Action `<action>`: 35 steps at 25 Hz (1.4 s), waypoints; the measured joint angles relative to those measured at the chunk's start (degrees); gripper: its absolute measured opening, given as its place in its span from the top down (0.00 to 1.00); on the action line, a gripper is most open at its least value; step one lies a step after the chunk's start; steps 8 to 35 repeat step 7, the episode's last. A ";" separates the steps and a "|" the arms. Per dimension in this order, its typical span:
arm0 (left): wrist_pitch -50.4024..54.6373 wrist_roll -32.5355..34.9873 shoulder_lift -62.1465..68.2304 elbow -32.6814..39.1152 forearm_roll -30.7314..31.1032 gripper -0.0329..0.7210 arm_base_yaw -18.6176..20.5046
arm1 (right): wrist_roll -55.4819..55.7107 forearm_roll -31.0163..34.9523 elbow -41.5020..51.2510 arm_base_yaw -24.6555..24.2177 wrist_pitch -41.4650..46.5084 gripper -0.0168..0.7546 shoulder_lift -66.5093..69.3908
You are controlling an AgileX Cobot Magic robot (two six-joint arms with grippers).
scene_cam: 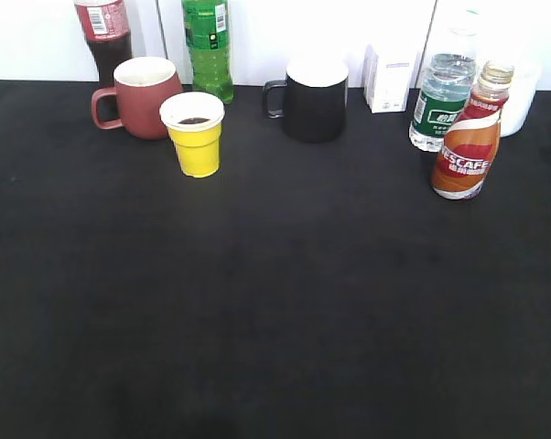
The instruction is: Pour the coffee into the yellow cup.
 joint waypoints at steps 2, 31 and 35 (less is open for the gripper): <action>0.00 0.00 0.00 0.00 0.00 0.38 0.00 | 0.00 0.00 0.00 0.00 -0.11 0.22 0.00; 0.00 0.00 0.00 0.00 0.00 0.38 0.00 | 0.00 0.00 0.00 0.00 -0.12 0.22 0.00; 0.00 0.00 0.00 0.00 0.00 0.38 0.00 | 0.00 0.00 0.00 0.00 -0.12 0.22 0.00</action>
